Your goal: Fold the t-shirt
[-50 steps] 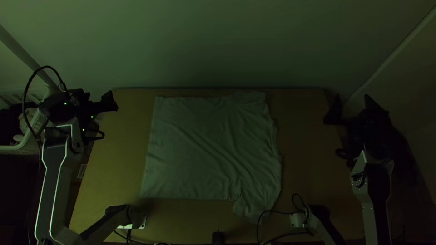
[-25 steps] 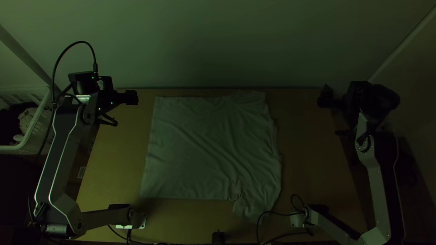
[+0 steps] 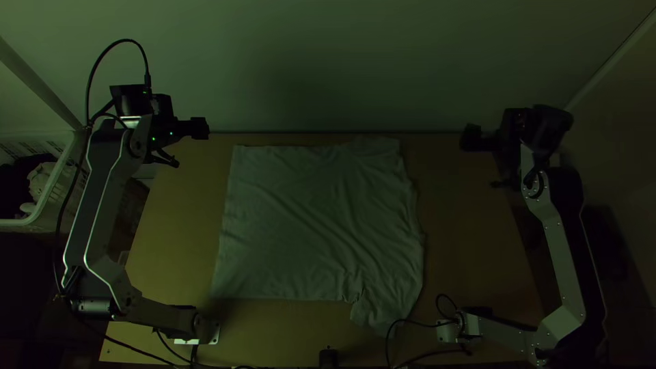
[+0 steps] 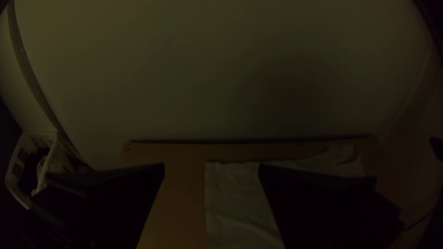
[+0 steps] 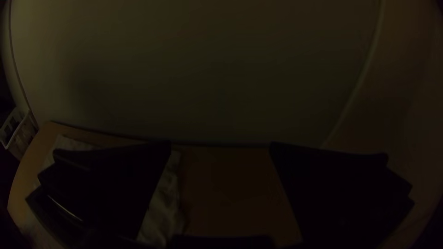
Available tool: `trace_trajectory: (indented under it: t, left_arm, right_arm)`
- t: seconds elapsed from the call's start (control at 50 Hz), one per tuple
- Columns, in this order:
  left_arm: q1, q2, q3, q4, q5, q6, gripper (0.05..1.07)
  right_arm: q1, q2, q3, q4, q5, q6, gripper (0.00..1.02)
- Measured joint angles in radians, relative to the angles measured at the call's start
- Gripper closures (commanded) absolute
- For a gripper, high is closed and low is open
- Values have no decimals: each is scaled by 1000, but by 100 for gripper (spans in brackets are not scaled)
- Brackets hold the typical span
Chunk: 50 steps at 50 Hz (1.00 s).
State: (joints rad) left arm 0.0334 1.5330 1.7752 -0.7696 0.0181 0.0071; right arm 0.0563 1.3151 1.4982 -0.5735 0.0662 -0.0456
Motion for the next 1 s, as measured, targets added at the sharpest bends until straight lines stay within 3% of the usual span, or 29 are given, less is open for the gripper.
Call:
trace_trajectory:
  t: [0.42,0.58,0.8,1.0]
  left_arm:
    - [37,247,174,-6,43,-16,10]
    - [56,360,305,-49,106,-51,10]
    - [67,521,447,-96,117,-65,11]
    - [67,636,477,-123,140,-72,11]
  right_arm:
    - [55,229,148,-15,-8,93,4]
    - [55,320,203,-15,-102,155,4]
    - [47,458,301,-20,-173,222,4]
    - [45,597,433,-125,-216,255,4]
